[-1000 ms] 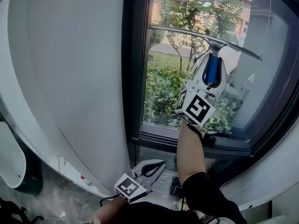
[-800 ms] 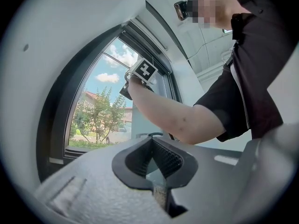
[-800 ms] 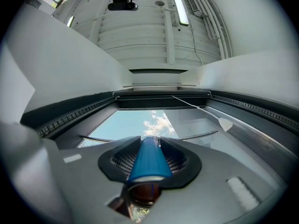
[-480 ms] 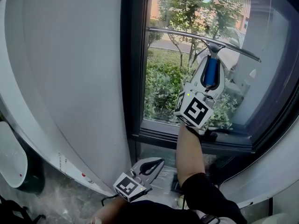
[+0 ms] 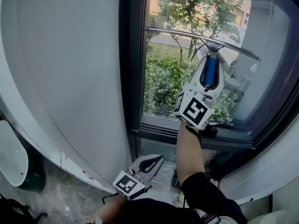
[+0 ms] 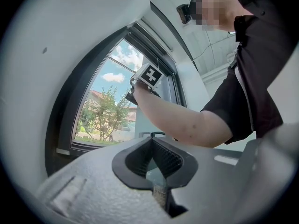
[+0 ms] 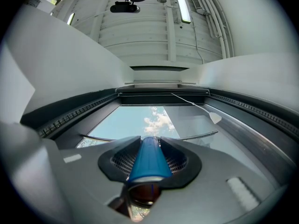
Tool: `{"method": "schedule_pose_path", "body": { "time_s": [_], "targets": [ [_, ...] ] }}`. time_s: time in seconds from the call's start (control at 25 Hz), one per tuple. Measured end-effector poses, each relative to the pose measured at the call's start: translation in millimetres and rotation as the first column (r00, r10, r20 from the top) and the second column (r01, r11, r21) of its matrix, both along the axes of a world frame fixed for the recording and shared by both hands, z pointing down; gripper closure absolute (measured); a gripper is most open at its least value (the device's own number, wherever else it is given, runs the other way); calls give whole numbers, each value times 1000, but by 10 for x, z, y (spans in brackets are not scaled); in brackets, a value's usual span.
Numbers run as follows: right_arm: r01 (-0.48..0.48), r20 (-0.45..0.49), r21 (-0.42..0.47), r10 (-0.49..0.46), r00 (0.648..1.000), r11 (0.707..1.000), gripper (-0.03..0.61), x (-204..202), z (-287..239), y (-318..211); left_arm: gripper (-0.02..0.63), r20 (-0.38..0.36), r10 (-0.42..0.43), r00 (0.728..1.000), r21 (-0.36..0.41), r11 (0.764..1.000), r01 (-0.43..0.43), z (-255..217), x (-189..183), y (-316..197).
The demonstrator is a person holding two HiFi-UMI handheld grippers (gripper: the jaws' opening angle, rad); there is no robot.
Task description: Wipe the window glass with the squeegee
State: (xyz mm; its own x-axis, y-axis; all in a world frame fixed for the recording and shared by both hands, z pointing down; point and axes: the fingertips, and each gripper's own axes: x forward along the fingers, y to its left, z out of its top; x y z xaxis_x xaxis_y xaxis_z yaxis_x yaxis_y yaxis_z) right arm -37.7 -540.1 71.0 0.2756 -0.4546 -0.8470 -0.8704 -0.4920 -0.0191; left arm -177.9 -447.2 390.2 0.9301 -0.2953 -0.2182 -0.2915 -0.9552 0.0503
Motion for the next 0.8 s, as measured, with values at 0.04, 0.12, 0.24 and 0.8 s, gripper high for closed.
{"method": "schedule_pose_path", "body": {
  "time_s": [0.04, 0.12, 0.24, 0.8],
  "targets": [
    [0, -1, -3, 0, 1000, 1000, 446, 4, 15, 3, 614, -2, -2, 1000, -3, 1000, 2, 1, -5, 7],
    [0, -1, -10, 0, 1000, 1000, 445, 10, 42, 11, 614, -1, -8, 1000, -5, 1000, 8, 13, -22, 11],
    [1, 3, -16, -1, 1000, 1000, 446, 2, 83, 23, 614, 2, -14, 1000, -2, 1000, 14, 7, -46, 15],
    [-2, 16, -59, 3, 1000, 998, 446, -6, 356, 25, 614, -6, -26, 1000, -41, 999, 26, 63, -99, 19]
  ]
}}
